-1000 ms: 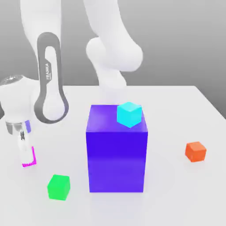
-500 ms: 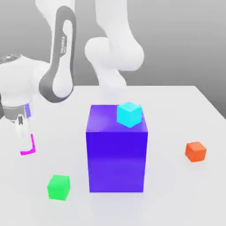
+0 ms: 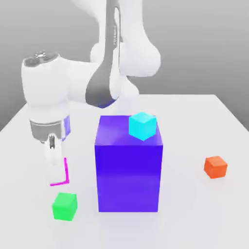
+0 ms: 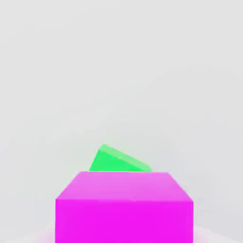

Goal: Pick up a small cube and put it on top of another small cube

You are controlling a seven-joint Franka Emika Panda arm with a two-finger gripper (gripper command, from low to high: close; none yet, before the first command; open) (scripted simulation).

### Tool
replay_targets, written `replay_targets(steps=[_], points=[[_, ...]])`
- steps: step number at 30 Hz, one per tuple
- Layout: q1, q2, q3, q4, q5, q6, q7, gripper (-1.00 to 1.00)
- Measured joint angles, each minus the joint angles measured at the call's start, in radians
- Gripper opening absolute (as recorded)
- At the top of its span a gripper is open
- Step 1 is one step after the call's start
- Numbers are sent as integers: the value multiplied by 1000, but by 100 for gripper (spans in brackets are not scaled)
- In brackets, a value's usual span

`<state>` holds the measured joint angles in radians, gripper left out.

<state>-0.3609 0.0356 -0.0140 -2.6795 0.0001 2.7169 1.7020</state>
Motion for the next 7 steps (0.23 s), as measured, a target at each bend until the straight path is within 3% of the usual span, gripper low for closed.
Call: replay_targets(steps=[3,4,7], points=[[-16,102,-6,6,7,96,0,-100],[-18,128,-5,7,10,121,-1,100],[-18,128,-5,7,10,121,-1,100]])
